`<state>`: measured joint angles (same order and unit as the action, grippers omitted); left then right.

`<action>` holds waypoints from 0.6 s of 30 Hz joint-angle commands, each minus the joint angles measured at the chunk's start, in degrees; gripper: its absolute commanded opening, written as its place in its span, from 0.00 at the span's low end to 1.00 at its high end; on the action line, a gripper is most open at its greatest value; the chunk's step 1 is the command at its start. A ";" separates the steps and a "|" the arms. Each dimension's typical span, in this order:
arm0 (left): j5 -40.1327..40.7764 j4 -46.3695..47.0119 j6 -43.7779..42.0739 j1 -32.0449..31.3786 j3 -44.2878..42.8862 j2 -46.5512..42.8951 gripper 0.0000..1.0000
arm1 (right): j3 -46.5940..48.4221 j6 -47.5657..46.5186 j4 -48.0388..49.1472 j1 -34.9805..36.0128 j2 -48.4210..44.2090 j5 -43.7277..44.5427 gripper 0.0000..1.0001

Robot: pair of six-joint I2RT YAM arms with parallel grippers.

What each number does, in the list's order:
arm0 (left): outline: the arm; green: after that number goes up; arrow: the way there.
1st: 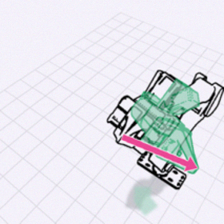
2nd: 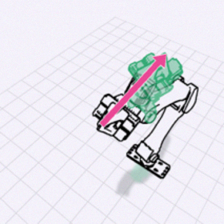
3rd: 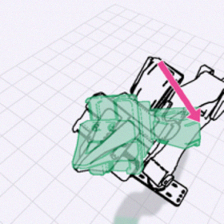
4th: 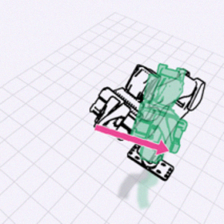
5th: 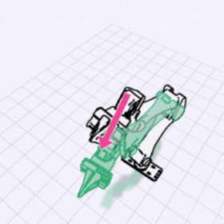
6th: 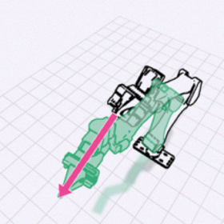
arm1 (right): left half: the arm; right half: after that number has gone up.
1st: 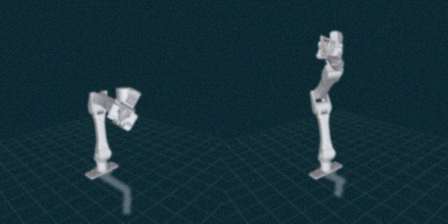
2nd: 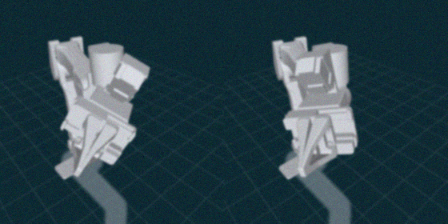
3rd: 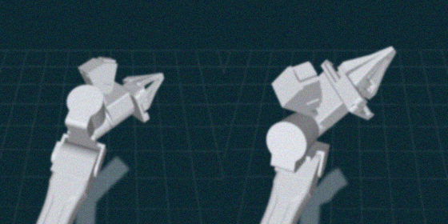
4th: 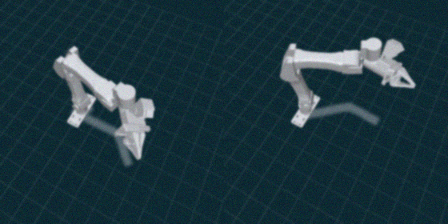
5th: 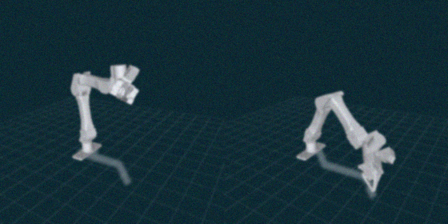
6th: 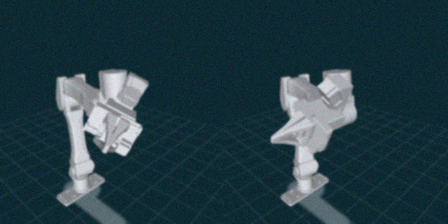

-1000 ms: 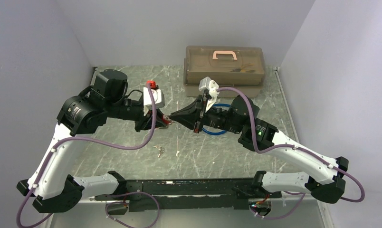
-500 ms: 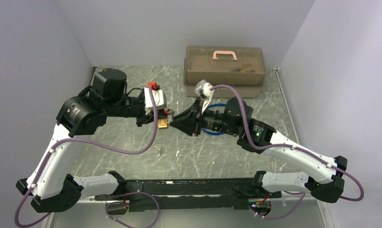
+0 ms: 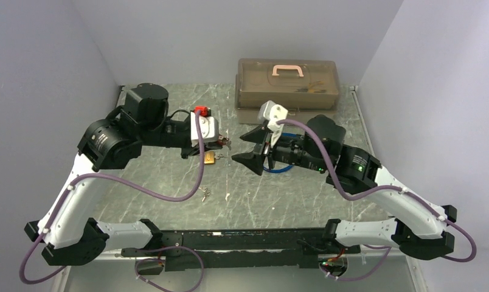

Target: Unlock with the key

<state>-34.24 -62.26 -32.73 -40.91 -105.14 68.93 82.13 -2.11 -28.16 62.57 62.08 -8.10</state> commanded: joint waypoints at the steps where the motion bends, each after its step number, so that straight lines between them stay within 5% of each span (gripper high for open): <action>1: 2.24 -1.74 -3.18 -2.96 -1.36 0.31 0.00 | 2.54 -5.24 2.84 -0.16 -1.05 0.80 0.59; 18: 8.89 -2.95 -6.48 -7.25 0.45 0.60 0.00 | 7.36 -6.06 0.23 -2.67 3.28 -6.05 0.41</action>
<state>-27.31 -65.93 -37.50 -47.27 -104.99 69.87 85.80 -7.55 -28.25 60.38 65.56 -12.34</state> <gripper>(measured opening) 0.251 0.417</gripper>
